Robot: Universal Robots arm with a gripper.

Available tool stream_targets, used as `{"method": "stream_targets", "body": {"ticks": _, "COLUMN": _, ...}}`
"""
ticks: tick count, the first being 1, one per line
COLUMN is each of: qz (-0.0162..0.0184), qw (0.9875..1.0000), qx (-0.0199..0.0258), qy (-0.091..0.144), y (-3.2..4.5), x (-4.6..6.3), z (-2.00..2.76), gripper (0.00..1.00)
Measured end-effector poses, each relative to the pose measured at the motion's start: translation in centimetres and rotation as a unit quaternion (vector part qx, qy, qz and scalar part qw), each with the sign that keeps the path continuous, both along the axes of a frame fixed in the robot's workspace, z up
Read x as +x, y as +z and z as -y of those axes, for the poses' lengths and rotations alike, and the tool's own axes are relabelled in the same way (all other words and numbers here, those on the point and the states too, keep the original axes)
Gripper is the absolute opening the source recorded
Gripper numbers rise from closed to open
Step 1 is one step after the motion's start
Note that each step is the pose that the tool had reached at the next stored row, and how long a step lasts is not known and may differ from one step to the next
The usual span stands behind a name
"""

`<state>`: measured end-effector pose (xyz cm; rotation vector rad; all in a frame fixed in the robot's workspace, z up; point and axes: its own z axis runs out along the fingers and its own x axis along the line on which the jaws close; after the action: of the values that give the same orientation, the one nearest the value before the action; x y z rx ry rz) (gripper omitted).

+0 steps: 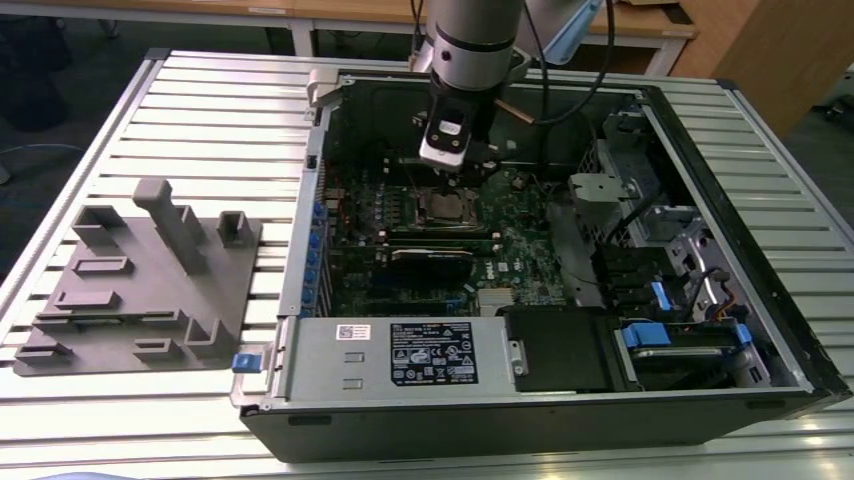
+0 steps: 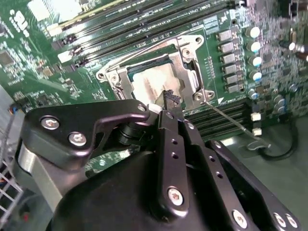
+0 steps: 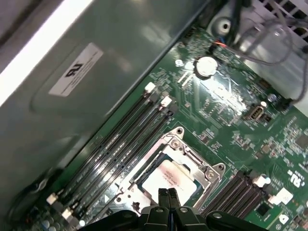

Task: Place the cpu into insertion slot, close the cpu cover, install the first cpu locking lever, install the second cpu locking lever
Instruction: 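Close the cpu cover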

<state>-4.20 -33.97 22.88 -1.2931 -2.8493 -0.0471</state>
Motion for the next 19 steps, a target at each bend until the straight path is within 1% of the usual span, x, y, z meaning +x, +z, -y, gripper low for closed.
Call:
{"method": "stream_targets", "body": {"ticks": 4, "qz": 0.0, "qw": 0.9995, "qx": 0.0, "qy": 0.032, "y": -0.02, "x": 0.0, "z": 0.0, "gripper": 0.11}}
{"method": "stream_targets", "body": {"ticks": 10, "qz": 0.0, "qw": 0.9994, "qx": 0.0, "qy": 0.034, "y": -0.02, "x": 0.0, "z": 0.0, "gripper": 0.11}}
{"method": "stream_targets", "body": {"ticks": 12, "qz": -0.0001, "qw": 0.9992, "qx": 0.0, "qy": 0.039, "y": -0.02, "x": 0.0, "z": 0.0, "gripper": 0.11}}
{"method": "stream_targets", "body": {"ticks": 14, "qz": 0.0, "qw": 0.9986, "qx": 0.0, "qy": 0.052, "y": -0.02, "x": 0.0, "z": 0.0, "gripper": 0.11}}
{"method": "stream_targets", "body": {"ticks": 16, "qz": 0.0, "qw": 0.9977, "qx": 0.0, "qy": 0.068, "y": -0.03, "x": 0.0, "z": 0.0, "gripper": 0.11}}
{"method": "stream_targets", "body": {"ticks": 19, "qz": 0.0, "qw": 0.9958, "qx": 0.0, "qy": 0.092, "y": -0.04, "x": 0.0, "z": 0.0, "gripper": 0.11}}
